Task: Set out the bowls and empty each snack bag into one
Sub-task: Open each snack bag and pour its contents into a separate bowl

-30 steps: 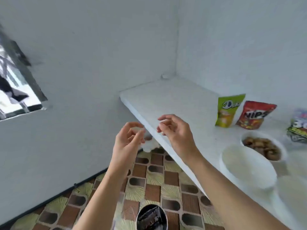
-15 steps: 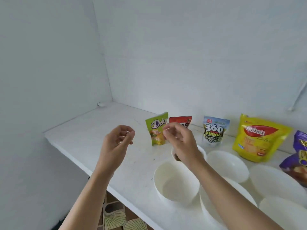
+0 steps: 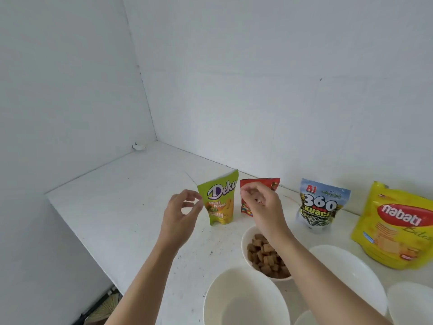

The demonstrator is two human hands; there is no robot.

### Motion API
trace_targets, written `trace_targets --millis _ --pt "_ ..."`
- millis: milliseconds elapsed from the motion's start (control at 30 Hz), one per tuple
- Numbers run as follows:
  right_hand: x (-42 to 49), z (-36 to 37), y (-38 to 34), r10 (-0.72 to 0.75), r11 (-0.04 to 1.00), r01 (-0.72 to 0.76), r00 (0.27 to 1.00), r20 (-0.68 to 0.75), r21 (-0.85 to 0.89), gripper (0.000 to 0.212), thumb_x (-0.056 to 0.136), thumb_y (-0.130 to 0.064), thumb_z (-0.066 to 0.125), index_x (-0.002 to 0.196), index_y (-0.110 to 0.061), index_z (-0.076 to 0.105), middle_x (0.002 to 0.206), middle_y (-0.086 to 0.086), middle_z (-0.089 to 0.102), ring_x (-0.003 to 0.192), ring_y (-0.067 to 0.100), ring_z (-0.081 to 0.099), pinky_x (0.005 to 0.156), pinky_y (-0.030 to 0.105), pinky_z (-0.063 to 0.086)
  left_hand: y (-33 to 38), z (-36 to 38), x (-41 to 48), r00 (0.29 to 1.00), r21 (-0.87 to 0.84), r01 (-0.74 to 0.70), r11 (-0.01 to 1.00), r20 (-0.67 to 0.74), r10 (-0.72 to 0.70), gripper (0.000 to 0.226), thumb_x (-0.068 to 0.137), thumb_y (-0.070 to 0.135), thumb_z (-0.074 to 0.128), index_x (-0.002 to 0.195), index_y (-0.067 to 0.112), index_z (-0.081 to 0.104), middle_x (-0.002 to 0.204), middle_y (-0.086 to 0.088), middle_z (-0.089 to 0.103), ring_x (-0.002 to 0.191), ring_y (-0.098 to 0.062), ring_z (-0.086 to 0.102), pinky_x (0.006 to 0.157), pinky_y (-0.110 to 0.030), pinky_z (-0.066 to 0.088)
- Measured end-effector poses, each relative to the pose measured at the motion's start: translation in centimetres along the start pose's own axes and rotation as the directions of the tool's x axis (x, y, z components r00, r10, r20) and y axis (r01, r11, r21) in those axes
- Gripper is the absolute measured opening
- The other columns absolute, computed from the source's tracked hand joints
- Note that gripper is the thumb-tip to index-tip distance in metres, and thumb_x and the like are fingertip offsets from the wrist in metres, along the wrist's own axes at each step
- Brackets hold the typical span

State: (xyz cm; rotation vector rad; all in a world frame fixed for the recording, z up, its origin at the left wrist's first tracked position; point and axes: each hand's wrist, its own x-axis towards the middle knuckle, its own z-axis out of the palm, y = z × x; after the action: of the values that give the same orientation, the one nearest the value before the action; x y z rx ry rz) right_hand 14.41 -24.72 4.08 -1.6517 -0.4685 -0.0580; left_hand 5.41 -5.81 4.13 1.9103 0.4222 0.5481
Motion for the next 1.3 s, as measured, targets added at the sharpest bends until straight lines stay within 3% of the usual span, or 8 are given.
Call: trace_targets --millis 200,367,700,833,933,1067,1167,1300 --pt "3.0 2.6 2.9 0.062 0.998 -0.062 0.997 -0.040 0.007 0.009 0.097 -0.020 0.065 0.101 -0.027 0.070 0.106 -0.014 0.072 0.108 0.000 0.063 0.089 0.015 0.048 -2.6 2.8 4.4 0.998 -0.044 0.049 0.998 -0.026 -0.050 0.016 0.099 0.023 0.065 0.099 0.038 0.068 0.119 0.022 0.052 0.121 -0.009 0.054 0.081 -0.019 0.045" --pt "4.1 4.9 4.4 0.095 0.995 -0.098 0.992 -0.079 -0.029 0.024 0.099 -0.016 0.062 0.123 -0.018 0.067 0.123 -0.009 0.066 0.120 0.001 0.057 0.080 -0.002 0.041 -4.5 4.4 6.5 0.997 -0.105 0.082 0.991 -0.002 -0.082 0.014 0.101 0.021 0.061 0.108 0.028 0.072 0.121 0.014 0.063 0.118 -0.007 0.059 0.100 -0.046 0.053" --pt "4.8 7.0 5.7 0.153 0.983 -0.160 0.985 -0.073 -0.094 0.031 0.099 -0.014 0.060 0.130 -0.019 0.060 0.152 -0.003 0.045 0.143 0.011 0.039 0.076 -0.009 0.034 -5.6 3.8 7.5 0.998 -0.123 0.069 0.990 0.020 -0.067 0.025 0.101 0.008 0.059 0.095 0.028 0.073 0.101 0.011 0.077 0.099 -0.009 0.071 0.088 -0.043 0.060" --pt "4.9 7.2 5.6 0.104 0.980 -0.115 0.992 -0.073 -0.164 0.026 0.098 -0.017 0.062 0.123 -0.025 0.062 0.146 -0.007 0.051 0.142 0.008 0.039 0.099 0.007 0.041 -6.1 2.4 7.6 0.998 -0.122 0.055 0.991 0.023 -0.052 0.029 0.101 0.003 0.058 0.091 0.027 0.072 0.097 0.010 0.077 0.094 -0.007 0.071 0.078 -0.036 0.059" --pt "4.8 7.4 5.4 0.101 0.977 -0.109 0.993 -0.052 -0.186 0.019 0.095 -0.016 0.066 0.112 -0.024 0.065 0.144 -0.010 0.050 0.139 0.004 0.039 0.091 -0.003 0.035 -6.7 1.0 7.4 0.998 -0.110 0.064 0.992 0.027 -0.061 0.030 0.100 0.001 0.058 0.090 0.025 0.072 0.095 0.010 0.077 0.097 -0.017 0.071 0.080 -0.039 0.058" --pt "4.2 8.0 5.3 0.069 0.983 -0.066 0.998 0.009 -0.169 0.016 0.094 -0.009 0.067 0.098 -0.024 0.066 0.114 -0.017 0.064 0.111 -0.005 0.056 0.099 0.039 0.052 -7.1 -1.4 6.8 0.997 -0.099 0.073 0.992 0.024 -0.071 0.037 0.098 -0.003 0.054 0.087 0.026 0.071 0.089 0.016 0.074 0.092 -0.021 0.072 0.075 -0.032 0.053" --pt "3.6 8.6 4.3 0.073 0.991 -0.063 0.994 0.084 -0.122 0.015 0.095 -0.004 0.063 0.096 -0.019 0.067 0.102 -0.011 0.068 0.098 0.013 0.065 0.083 0.032 0.056 -7.2 -3.4 5.9 0.996 -0.112 0.087 0.990 0.027 -0.084 0.035 0.100 -0.005 0.053 0.088 0.023 0.071 0.090 0.010 0.074 0.088 -0.019 0.072 0.062 -0.017 0.051" --pt "2.3 9.6 3.9 0.111 0.994 -0.110 0.989 0.094 -0.019 0.019 0.093 -0.001 0.064 0.093 -0.019 0.069 0.092 -0.006 0.070 0.091 0.023 0.066 0.075 0.025 0.052 -7.3 -5.4 4.8 0.995 -0.127 0.097 0.987 0.047 -0.092 0.030 0.102 0.002 0.056 0.093 0.027 0.069 0.098 -0.003 0.075 0.088 -0.022 0.072 0.056 -0.017 0.050"
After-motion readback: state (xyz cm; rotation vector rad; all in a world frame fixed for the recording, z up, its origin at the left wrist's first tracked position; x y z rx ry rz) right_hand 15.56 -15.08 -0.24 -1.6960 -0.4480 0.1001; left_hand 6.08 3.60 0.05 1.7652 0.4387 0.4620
